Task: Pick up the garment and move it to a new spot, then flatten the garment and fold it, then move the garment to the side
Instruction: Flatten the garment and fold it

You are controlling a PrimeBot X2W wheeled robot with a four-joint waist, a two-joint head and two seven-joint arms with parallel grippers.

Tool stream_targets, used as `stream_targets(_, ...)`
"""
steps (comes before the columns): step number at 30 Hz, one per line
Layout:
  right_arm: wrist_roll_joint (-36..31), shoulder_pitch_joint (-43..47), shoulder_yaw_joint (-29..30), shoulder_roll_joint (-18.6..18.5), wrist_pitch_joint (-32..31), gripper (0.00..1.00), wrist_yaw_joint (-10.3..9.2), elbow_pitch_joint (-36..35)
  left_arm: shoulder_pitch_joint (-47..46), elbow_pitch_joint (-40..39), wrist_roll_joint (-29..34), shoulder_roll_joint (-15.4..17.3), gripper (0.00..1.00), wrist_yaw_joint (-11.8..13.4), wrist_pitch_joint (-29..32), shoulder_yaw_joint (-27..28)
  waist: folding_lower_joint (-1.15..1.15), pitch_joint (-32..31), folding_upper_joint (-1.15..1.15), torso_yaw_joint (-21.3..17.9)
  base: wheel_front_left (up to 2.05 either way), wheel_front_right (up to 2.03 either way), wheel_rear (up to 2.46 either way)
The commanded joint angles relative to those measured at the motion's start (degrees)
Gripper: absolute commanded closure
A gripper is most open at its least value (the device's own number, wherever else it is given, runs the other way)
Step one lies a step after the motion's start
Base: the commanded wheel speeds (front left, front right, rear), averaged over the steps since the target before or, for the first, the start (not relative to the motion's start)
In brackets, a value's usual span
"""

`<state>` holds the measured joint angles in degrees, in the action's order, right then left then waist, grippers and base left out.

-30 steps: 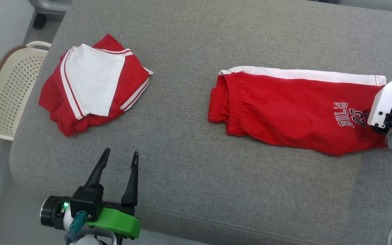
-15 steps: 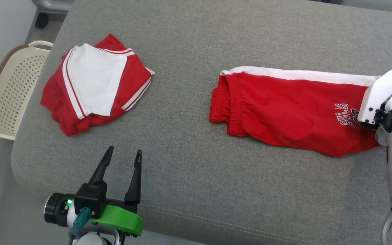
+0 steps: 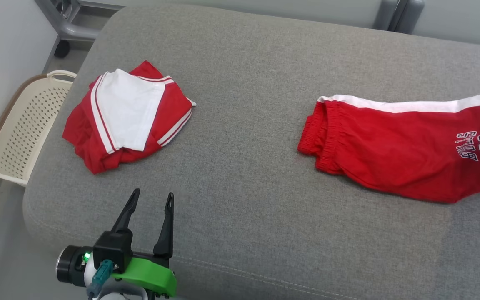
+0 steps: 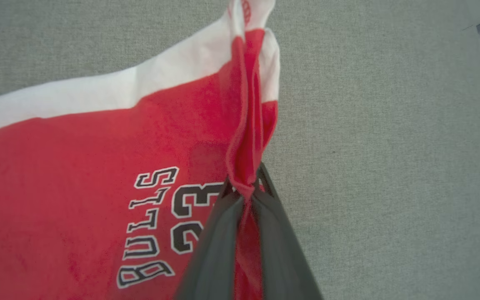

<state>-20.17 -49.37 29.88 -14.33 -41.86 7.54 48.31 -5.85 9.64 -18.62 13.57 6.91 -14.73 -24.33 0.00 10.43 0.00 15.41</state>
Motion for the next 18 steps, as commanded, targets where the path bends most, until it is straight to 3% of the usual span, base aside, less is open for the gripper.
stream_targets(1,-1.7,1.21,-0.3,-0.75,-0.35,1.0,-0.1,-0.92,0.76,0.2,-0.51,0.12,0.0,0.2,-0.28,-0.01,0.0,-1.48,0.0,0.53,0.0,0.0,0.0)
stream_targets(8,-2.89,-0.86,-0.86,1.24,-2.85,1.0,-0.09,-0.01,1.69,0.65,-0.91,-0.32,0.0,0.33,-0.32,-0.6,0.0,-3.73,0.0,1.26,0.0,0.0,0.0)
stream_targets(10,-2.26,-0.87,-1.69,3.58,-3.67,1.0,-0.09,0.74,1.97,0.85,-1.05,-0.4,0.0,0.41,-0.33,-0.77,0.0,-4.53,0.0,1.34,0.0,0.0,0.0)
stream_targets(18,4.03,-3.58,-10.62,9.34,-4.3,1.0,-0.09,5.84,2.85,1.4,-1.36,-0.66,0.0,0.28,-0.35,-1.52,0.0,-7.35,0.0,2.17,0.0,0.0,0.0)
